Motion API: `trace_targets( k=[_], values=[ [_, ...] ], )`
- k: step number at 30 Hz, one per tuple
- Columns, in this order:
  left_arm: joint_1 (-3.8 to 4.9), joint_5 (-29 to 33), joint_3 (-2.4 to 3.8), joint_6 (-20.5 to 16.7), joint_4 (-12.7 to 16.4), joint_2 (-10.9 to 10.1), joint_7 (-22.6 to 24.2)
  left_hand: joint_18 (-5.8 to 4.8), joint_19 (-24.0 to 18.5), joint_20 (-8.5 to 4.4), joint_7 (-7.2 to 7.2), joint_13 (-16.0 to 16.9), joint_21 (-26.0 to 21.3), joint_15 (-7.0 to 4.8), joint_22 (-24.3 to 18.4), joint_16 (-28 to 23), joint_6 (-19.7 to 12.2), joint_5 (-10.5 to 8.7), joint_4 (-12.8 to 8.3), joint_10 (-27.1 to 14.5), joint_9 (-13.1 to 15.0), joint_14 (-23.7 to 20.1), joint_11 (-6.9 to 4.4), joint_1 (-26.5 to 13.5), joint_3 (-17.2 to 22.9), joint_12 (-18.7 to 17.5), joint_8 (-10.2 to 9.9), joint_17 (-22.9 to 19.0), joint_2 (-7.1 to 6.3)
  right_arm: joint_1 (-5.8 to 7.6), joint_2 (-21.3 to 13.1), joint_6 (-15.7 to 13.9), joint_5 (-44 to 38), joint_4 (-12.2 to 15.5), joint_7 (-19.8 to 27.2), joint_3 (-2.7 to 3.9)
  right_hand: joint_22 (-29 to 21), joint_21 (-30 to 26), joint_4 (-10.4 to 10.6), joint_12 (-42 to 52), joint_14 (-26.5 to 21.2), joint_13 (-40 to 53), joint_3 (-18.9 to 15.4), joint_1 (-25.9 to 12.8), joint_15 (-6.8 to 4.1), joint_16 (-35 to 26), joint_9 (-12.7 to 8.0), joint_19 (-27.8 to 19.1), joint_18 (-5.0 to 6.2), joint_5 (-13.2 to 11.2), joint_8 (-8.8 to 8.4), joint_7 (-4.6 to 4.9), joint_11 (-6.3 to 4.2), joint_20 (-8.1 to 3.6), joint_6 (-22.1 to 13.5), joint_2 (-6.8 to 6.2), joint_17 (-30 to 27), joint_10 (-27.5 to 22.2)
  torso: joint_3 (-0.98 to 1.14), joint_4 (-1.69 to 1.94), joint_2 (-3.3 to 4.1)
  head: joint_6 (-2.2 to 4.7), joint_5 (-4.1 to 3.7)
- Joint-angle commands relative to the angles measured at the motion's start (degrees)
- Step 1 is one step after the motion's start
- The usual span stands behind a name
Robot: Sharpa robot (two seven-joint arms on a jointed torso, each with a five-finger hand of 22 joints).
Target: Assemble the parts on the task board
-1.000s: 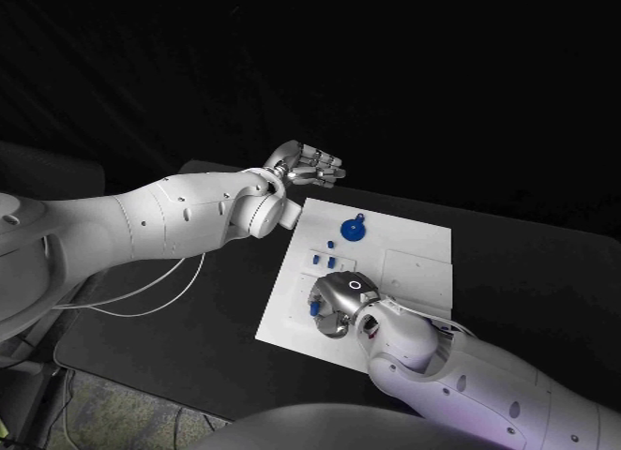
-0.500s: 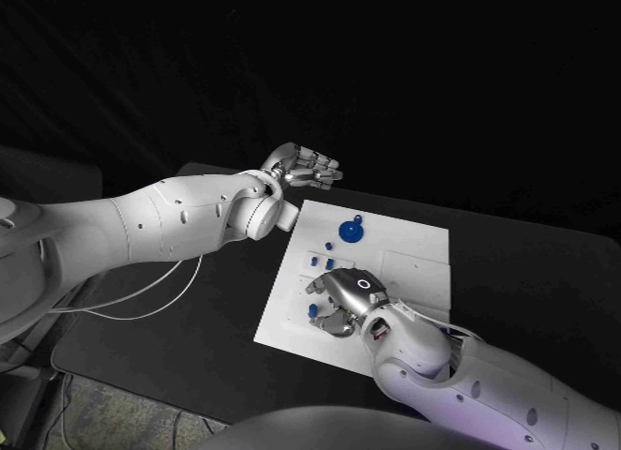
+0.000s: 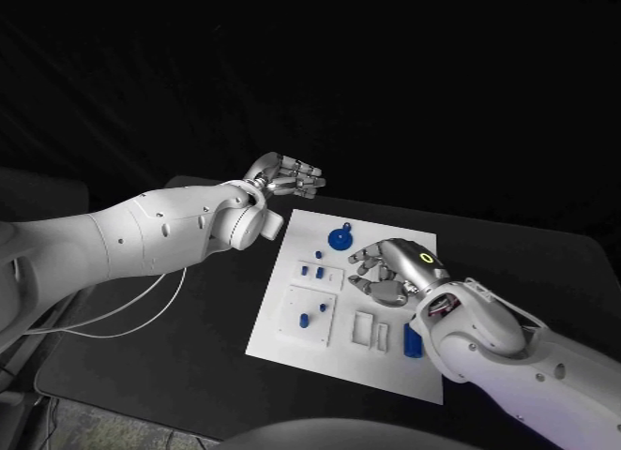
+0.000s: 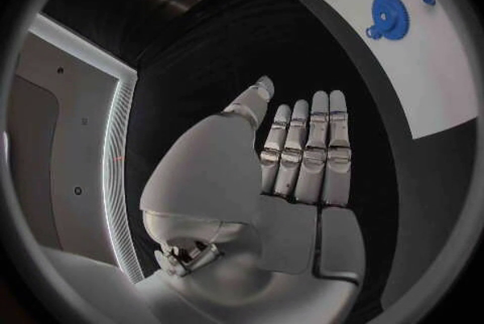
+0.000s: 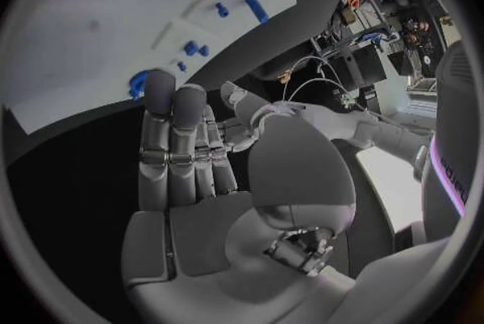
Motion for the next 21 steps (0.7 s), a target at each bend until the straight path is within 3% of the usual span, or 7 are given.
trace_targets(
  k=[1, 5, 6, 8, 13, 14, 21],
  values=[
    [-0.09, -1.11, 0.03, 0.40, 0.00, -0.29, 1.55, -0.40, 0.58, -0.51, -0.08, -0.10, 0.62, -0.41, 0.29, -0.01, 0.40, -0.21, 0.27, 1.75, 0.07, 1.21, -0.51, -0.46, 0.73, -0.12, 0.17, -0.04, 0.23, -0.04, -2.28, 2.32, 11.24, 0.01, 4.50, 1.27, 1.24, 2.03, 0.21, 1.90, -0.25, 2.38, -1.69, -0.28, -0.99, 0.73, 0.39, 2.24, -1.07, -0.49, -0.43, -0.62, -0.93, -1.18, 1.63, 0.39, 1.04, 1.66, 0.23, -0.35, -0.17, 0.42, -1.03],
    [-0.44, -1.09, 0.01, 1.03, 0.00, -0.82, 2.50, -0.76, 1.32, -1.14, -0.17, -0.07, 1.38, -0.99, 0.67, 0.12, 0.40, -0.27, 1.18, 4.02, 0.08, 2.81, -1.19, -1.62, 1.16, -0.05, 0.16, 0.03, -0.36, -0.04, -5.70, 6.00, 18.18, -0.18, 2.47, 3.31, 2.53, 4.66, 1.42, 24.42, 0.47, 24.17, -9.62, -1.82, -2.35, 1.80, 2.35, 2.45, -2.63, 0.10, -0.40, -1.72, -3.41, -2.69, 4.85, 2.74, 2.03, 0.46, 0.49, -0.69, -0.51, 0.59, -1.86],
    [-0.54, -1.06, 0.01, 1.06, 0.01, -0.94, 2.92, -0.64, 2.14, -1.49, -0.26, -0.12, 1.90, -1.52, 0.91, 0.54, 0.46, -0.29, 1.44, 5.66, 0.10, 4.09, -1.69, -2.00, 1.05, 0.02, 0.20, 0.30, -0.43, -0.04, -6.51, 7.02, 19.28, -0.15, 1.35, 3.62, 3.31, 6.31, 2.28, 33.19, 0.28, 33.38, -8.90, -1.80, -2.33, 2.62, 3.39, 2.56, -2.95, -1.55, 0.01, -2.42, -3.58, -2.75, 4.93, 5.25, 2.76, -3.49, 0.51, -0.70, -0.53, 0.72, -2.16],
    [-0.77, -0.89, 0.01, 1.17, 0.09, -1.16, 3.83, -0.82, 4.23, -2.75, -0.60, -0.04, 3.37, -2.86, 1.62, 1.18, 0.61, -0.31, 1.81, 10.81, 0.10, 7.35, -3.30, -2.49, 0.95, -0.13, 0.17, 1.17, -0.56, -0.04, -7.78, 9.29, 21.18, -0.10, -1.12, 4.03, 4.11, 7.95, 2.16, 47.86, -0.31, 49.70, -3.16, -3.84, -2.39, 5.42, 6.08, 2.58, -2.93, -4.16, 0.12, -3.09, -3.61, -2.83, 4.92, 5.35, 5.21, -5.53, 0.62, -0.89, -0.74, 0.80, -2.50],
    [-1.49, 0.40, 0.01, 2.83, 0.37, -1.64, 6.34, -1.79, 4.97, -3.82, -0.90, 0.00, 4.44, -3.51, 2.22, 0.38, 0.49, 2.35, 2.58, 11.17, 0.10, 9.57, -3.52, -3.76, -1.12, -0.03, 0.12, 2.34, -1.29, -0.18, -10.38, 16.16, 27.27, -0.20, -10.09, 4.53, 4.51, 8.74, 3.85, 56.31, -0.86, 61.23, -4.16, -6.74, -2.20, 11.11, 12.41, 2.55, -2.56, -3.04, 0.14, -3.35, -3.35, -2.53, 4.51, 3.95, 12.10, -2.84, 0.70, -1.19, -1.28, 0.51, -3.15],
    [-1.61, 0.56, 0.00, 3.06, 0.44, -1.70, 6.64, -1.87, 4.88, -3.82, -0.86, 0.00, 4.46, -3.45, 2.23, 0.18, 0.43, 2.38, 2.66, 10.60, 0.10, 9.57, -3.33, -3.84, -1.52, -0.02, 0.12, 2.47, -1.28, -0.29, -10.72, 17.13, 28.06, -0.21, -11.38, 4.56, 4.48, 8.78, 5.17, 55.94, -1.33, 63.83, -4.45, -6.25, -2.20, 11.47, 18.02, 2.45, -2.35, -3.42, -0.13, -3.56, -3.20, -2.49, 3.53, 3.62, 13.60, -2.83, 0.72, -1.22, -1.40, 0.45, -3.24],
    [-2.89, 2.19, 0.01, 4.62, 0.81, -2.13, 8.00, -1.80, 3.87, -3.29, -0.60, 0.00, 4.23, -2.80, 2.11, -0.26, 0.22, 2.32, 2.60, 7.86, 0.09, 8.05, -2.41, -3.56, -3.48, -0.05, 0.12, 2.84, -0.37, -1.86, -11.92, 23.74, 31.84, -0.33, -19.14, 4.67, 5.33, 10.57, 9.15, 55.50, -0.78, 65.38, -6.44, -8.51, -2.44, 12.51, 24.25, 2.56, -2.73, -4.32, 0.08, -3.82, -3.55, -2.80, 4.09, 0.98, 15.83, -1.66, 0.66, -1.53, -2.47, -0.07, -3.68]
  ],
)
